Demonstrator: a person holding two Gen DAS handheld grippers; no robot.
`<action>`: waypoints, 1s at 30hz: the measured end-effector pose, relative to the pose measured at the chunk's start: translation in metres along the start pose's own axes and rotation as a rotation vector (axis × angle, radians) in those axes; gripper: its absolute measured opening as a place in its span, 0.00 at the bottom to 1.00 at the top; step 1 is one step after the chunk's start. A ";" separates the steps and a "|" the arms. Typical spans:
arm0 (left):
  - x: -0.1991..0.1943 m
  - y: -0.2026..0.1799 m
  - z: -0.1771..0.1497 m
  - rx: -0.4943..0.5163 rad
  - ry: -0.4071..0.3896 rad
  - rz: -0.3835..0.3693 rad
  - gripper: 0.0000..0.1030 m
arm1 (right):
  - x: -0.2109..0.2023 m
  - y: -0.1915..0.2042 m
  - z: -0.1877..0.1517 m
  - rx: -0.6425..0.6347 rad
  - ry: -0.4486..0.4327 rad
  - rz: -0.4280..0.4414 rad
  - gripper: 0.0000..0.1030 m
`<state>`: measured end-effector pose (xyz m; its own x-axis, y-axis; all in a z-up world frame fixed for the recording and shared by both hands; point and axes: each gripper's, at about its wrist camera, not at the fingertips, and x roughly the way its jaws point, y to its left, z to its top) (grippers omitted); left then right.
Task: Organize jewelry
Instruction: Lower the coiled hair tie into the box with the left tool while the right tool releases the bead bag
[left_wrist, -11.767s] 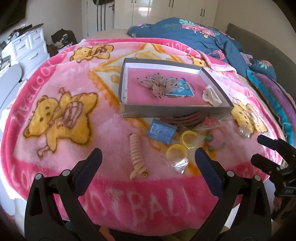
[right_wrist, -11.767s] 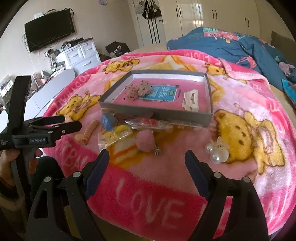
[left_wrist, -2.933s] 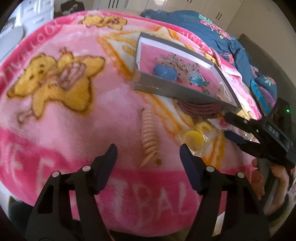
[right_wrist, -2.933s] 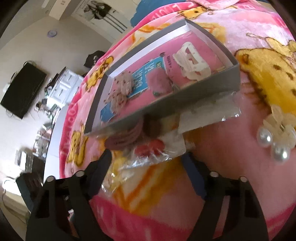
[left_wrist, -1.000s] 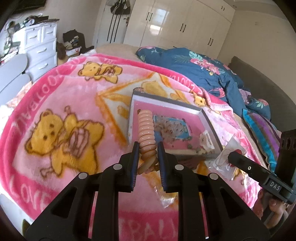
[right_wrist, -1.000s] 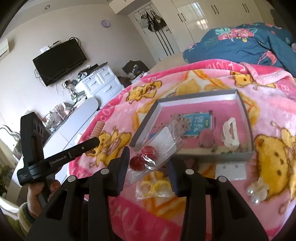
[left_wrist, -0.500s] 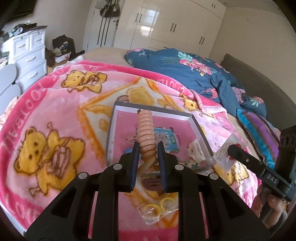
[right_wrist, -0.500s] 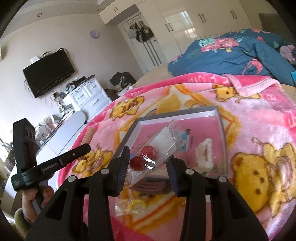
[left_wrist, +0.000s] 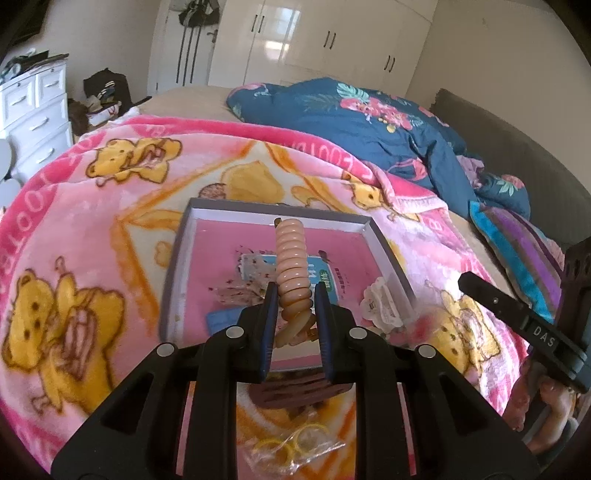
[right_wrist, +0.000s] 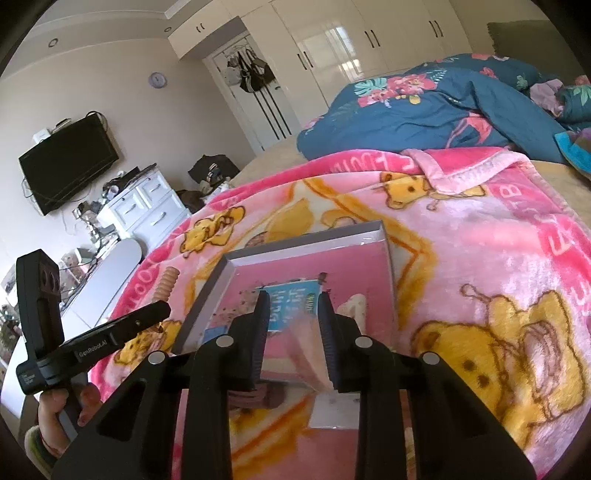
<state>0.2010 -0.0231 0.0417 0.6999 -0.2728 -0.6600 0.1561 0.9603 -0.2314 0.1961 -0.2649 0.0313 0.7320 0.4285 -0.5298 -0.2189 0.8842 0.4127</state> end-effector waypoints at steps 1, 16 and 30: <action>0.003 -0.001 0.000 0.002 0.004 0.000 0.12 | 0.002 -0.002 0.000 0.000 0.000 -0.007 0.25; 0.073 -0.008 -0.014 0.048 0.145 0.020 0.12 | 0.037 -0.019 -0.016 0.006 0.098 -0.041 0.22; 0.090 -0.003 -0.021 0.047 0.181 0.036 0.13 | 0.057 -0.031 -0.033 0.034 0.162 -0.091 0.23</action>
<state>0.2489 -0.0521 -0.0324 0.5692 -0.2408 -0.7862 0.1689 0.9700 -0.1748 0.2229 -0.2618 -0.0362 0.6335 0.3737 -0.6775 -0.1326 0.9151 0.3808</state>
